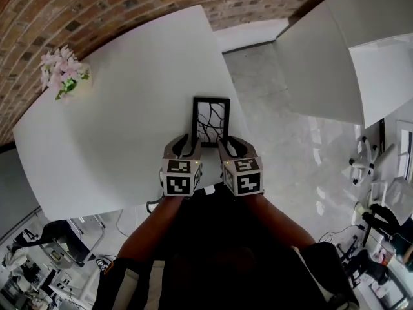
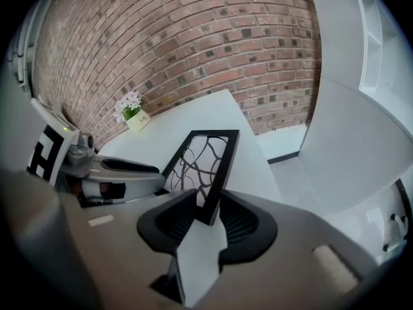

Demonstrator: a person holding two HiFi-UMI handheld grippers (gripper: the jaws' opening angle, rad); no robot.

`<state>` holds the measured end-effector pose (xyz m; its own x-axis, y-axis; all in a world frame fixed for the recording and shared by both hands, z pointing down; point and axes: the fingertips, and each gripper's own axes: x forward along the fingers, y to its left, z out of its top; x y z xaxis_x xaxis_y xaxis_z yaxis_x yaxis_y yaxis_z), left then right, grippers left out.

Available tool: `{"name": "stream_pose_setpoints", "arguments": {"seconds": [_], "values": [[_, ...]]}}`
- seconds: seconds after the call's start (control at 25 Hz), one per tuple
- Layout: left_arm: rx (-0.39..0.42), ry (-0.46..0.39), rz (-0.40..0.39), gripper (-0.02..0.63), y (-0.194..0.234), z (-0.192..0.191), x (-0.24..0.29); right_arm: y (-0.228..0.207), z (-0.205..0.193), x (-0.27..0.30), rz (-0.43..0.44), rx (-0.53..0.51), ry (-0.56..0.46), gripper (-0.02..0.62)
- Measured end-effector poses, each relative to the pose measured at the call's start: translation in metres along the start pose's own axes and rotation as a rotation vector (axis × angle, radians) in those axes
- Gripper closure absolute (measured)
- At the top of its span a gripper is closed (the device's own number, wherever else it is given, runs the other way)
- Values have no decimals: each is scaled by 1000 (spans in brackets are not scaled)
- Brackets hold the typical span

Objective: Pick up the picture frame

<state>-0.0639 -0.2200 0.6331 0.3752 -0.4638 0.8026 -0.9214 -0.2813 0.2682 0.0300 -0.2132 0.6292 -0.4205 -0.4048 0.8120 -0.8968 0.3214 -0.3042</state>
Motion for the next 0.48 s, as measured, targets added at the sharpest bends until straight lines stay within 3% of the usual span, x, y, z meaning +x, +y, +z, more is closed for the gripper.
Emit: {"name": "stream_pose_setpoints", "arguments": {"seconds": [0.28, 0.48], "values": [[4, -5, -11, 474, -2, 0, 2, 0, -3, 3, 20, 45, 14, 468], [-50, -4, -57, 500, -7, 1, 4, 0, -4, 3, 22, 52, 6, 468]]}}
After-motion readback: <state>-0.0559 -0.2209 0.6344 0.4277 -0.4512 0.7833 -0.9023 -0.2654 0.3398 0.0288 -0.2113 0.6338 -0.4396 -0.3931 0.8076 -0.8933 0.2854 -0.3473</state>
